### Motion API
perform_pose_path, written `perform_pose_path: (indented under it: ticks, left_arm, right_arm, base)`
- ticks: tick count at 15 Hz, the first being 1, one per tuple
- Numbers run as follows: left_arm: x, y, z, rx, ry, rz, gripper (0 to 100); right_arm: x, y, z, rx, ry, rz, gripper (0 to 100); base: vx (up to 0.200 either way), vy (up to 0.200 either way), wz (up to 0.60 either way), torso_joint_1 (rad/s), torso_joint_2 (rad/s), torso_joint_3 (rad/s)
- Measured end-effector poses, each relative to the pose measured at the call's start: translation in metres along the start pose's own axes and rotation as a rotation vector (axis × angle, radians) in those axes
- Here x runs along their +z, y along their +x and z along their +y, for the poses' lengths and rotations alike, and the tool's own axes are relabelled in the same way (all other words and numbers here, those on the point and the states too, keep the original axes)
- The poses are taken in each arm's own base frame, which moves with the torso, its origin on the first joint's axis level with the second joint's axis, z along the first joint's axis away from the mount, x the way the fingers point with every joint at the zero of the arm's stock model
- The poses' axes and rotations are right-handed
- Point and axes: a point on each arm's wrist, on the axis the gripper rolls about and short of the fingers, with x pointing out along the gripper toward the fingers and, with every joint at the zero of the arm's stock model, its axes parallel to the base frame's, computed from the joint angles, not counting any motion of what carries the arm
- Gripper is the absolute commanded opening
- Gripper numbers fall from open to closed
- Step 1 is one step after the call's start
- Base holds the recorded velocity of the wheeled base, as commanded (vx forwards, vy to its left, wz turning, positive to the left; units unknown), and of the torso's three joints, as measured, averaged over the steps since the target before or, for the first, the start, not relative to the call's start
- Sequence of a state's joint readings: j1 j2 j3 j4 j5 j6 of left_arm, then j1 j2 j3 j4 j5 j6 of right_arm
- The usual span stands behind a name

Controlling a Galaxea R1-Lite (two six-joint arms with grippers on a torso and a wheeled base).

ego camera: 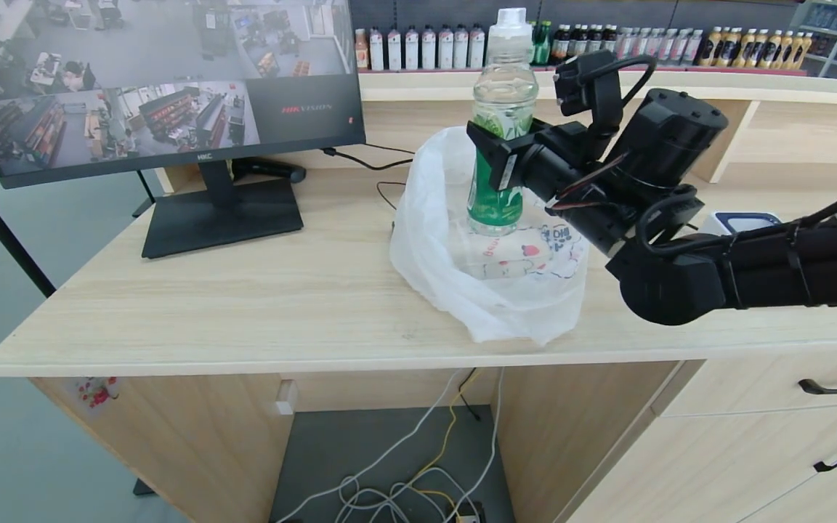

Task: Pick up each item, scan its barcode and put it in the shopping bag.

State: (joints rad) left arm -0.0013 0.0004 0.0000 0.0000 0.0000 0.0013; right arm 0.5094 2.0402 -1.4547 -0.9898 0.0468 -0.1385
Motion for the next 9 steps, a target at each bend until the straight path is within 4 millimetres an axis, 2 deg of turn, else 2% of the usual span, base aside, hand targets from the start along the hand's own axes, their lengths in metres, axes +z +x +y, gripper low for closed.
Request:
perform_pose_path:
  ticks: [5, 9]
  left_arm:
    - [0.0, 0.0, 0.0, -0.001, -0.001, 0.0, 100]
    - [0.0, 0.0, 0.0, 0.0, -0.001, 0.0, 100]
  right_arm:
    - [-0.006, 0.031, -0.001, -0.004, 0.027, -0.015, 0]
    - [-0.028, 0.04, 0.001, -0.006, 0.041, 0.003, 0]
  base:
    - [0.0, 0.0, 0.0, 0.0, 0.0, 0.0]
    - [0.0, 0.0, 0.0, 0.0, 0.0, 0.0]
